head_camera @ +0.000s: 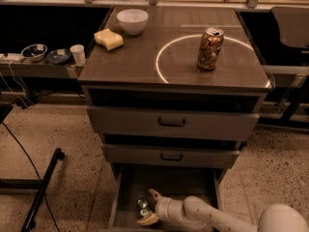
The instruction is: Pick green can from bottom drawer and place on counter
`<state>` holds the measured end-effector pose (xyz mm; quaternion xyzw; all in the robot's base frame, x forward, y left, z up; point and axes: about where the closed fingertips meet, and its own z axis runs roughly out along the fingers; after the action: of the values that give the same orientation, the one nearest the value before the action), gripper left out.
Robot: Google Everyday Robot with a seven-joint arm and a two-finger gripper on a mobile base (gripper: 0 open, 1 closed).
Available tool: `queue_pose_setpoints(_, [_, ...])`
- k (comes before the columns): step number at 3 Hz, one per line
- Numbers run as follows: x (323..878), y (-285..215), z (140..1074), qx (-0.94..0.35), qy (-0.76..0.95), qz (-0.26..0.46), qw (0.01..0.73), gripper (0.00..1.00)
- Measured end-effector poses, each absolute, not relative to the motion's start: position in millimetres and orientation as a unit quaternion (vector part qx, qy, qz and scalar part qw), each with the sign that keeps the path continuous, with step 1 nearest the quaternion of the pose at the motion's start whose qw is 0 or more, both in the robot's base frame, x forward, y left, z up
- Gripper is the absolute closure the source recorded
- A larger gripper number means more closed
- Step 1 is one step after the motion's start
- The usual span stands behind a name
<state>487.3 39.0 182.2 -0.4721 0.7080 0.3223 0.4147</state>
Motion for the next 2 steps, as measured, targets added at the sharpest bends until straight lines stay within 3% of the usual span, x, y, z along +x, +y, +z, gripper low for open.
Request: queue_pose_setpoints(2, [491.6, 41.9, 153.2, -0.474, 0.727, 0.297, 0.399, 0.11])
